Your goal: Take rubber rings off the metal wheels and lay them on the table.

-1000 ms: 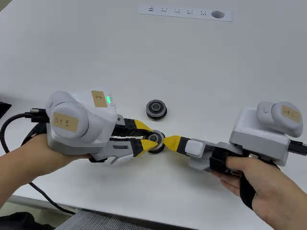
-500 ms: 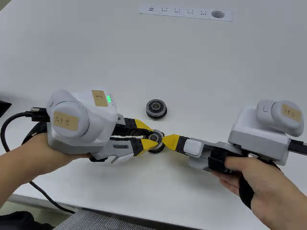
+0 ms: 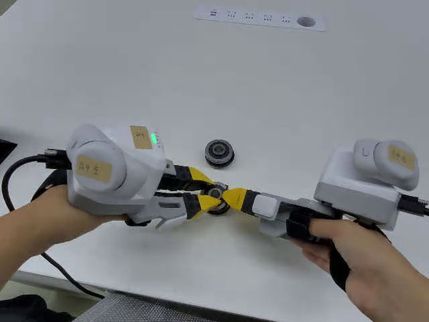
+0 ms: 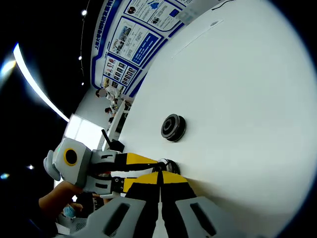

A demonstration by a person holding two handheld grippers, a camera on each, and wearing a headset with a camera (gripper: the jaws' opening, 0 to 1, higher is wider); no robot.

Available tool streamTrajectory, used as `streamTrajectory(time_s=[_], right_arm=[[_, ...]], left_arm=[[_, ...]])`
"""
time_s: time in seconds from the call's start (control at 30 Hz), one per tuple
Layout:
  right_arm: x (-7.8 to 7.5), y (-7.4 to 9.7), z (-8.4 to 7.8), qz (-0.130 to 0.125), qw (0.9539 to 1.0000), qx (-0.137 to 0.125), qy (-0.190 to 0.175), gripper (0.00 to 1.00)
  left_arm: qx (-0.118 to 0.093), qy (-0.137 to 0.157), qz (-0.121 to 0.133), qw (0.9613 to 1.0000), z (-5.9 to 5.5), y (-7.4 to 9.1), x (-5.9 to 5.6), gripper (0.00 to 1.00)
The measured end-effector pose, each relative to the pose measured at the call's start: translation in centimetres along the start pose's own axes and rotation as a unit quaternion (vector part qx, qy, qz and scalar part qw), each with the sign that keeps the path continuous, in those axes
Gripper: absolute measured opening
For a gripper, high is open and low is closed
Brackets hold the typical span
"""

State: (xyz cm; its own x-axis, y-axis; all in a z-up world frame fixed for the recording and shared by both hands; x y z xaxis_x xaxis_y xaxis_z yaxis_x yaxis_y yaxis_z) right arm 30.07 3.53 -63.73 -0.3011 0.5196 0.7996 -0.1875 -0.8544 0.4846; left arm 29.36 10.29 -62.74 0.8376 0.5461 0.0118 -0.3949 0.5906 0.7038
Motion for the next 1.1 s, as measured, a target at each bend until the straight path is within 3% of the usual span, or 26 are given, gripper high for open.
streamTrajectory(time_s=[0.13,0.2,0.3,1.1], right_arm=[[0.01,-0.11,-0.01,0.001,1.0,0.001,0.0,0.01],[0.83,-0.27,0.26,0.025,0.9996,-0.008,-0.014,0.01],[0.96,-0.56,0.3,0.009,0.9999,0.006,0.013,0.01],[0.15,-0.25,0.1,0.008,0.9996,-0.003,-0.027,0.01]], left_arm=[[-0.002,0.002,0.001,1.0,-0.02,0.01,-0.01,0.13],[-0.001,0.002,0.002,1.0,-0.01,0.01,-0.02,0.13],[-0.002,0.002,0.003,1.0,0.0,0.0,-0.03,0.13],[0.008,0.007,0.0,0.9999,0.13,0.03,-0.05,0.14]])
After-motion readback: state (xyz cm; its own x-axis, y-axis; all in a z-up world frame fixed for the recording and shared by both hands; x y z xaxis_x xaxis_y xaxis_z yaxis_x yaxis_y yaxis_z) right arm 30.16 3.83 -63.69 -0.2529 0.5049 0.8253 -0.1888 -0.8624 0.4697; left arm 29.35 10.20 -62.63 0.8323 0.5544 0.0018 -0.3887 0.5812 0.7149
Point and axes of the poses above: the centre of the closed fingertips' face, and the gripper's own axes: y roughly backward along the fingers, x roughly to its left, z roughly out of its top, the point moved 4 cm from there along y, roughly backward along the fingers, and after that the axes turned 8 degrees about x, right-handed, at the moved point
